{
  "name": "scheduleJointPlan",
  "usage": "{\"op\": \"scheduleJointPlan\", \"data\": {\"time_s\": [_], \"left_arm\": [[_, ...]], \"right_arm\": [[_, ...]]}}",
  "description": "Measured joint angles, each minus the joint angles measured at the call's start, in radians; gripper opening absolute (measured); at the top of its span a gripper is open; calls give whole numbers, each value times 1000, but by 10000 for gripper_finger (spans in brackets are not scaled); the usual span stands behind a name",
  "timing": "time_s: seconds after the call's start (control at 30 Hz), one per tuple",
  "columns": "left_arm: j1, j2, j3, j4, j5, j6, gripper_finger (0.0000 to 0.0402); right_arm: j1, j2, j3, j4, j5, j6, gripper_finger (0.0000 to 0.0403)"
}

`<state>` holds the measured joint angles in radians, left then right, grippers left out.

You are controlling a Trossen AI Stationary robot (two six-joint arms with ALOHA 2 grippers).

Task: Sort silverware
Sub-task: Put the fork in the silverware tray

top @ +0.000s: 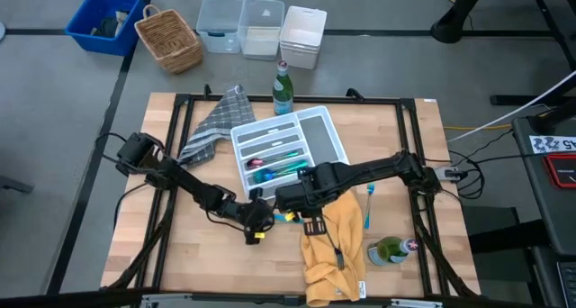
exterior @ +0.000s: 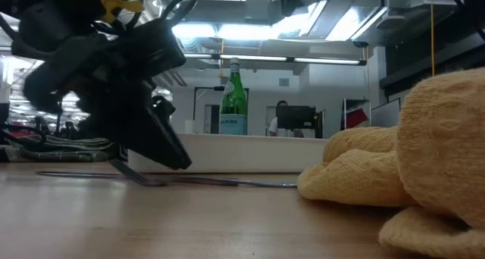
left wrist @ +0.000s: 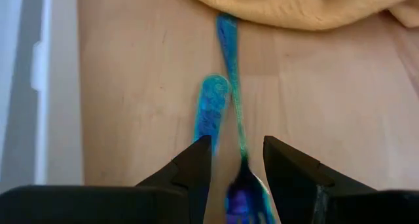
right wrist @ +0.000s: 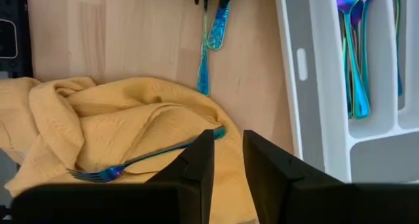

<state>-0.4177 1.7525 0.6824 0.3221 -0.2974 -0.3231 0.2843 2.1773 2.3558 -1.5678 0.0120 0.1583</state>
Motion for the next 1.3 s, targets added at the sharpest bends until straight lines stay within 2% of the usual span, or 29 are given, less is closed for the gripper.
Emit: {"op": "scheduleJointPlan", "data": {"time_s": [0.77, 1.3], "left_arm": [[-20, 2, 0, 37, 9, 46, 127], [4, 93, 15, 75, -5, 54, 127]], "right_arm": [[10, 0, 0, -4, 2, 3, 83], [10, 0, 0, -3, 0, 2, 83]]}}
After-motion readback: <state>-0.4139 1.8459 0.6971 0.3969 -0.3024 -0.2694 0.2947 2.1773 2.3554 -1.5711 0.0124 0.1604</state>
